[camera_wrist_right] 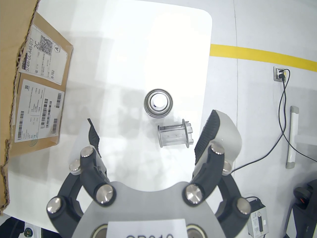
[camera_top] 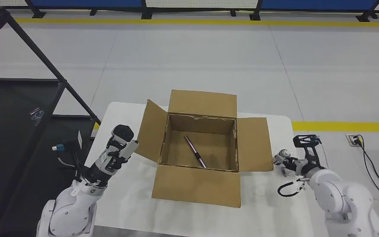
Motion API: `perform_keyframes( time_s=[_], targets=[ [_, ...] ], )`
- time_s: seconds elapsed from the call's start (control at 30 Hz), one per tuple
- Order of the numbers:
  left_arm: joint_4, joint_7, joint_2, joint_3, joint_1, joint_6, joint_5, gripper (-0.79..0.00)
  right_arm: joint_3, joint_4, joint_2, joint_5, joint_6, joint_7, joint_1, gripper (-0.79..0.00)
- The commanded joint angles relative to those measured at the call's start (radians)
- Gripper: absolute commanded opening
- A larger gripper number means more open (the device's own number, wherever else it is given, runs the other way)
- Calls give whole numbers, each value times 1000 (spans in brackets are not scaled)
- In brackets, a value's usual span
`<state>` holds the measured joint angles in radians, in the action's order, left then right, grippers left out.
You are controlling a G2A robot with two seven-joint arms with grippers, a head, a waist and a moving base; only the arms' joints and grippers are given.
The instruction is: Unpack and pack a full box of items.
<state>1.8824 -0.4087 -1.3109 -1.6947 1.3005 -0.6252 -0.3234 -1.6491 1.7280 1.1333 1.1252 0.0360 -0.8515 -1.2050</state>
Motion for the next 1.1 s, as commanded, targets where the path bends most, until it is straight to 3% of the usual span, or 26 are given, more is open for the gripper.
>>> perform_keyframes(
  time_s=[0.0,0.33,0.5,0.6,0.67,0.87,1.07],
  targets=[
    [0,0,0,0,0,0,0,0,-14,7,-2,-2,4,1,-10,-15],
    [0,0,0,0,0,0,0,0,-49,47,-8,-10,2,1,-55,-28],
    [0,0,0,0,0,0,0,0,-67,81,-8,-33,-14,44,-69,-105],
    [0,0,0,0,0,0,0,0,-86,162,-6,-97,-8,112,-92,-46],
    [0,0,0,0,0,0,0,0,-88,217,-7,-102,4,122,-100,-55],
    [23,33,4,-4,24,17,-18,0,17,328,-7,-51,28,75,-48,-46],
    [39,79,9,-32,64,14,-27,0,195,302,1,-43,73,15,63,-43]
  ],
)
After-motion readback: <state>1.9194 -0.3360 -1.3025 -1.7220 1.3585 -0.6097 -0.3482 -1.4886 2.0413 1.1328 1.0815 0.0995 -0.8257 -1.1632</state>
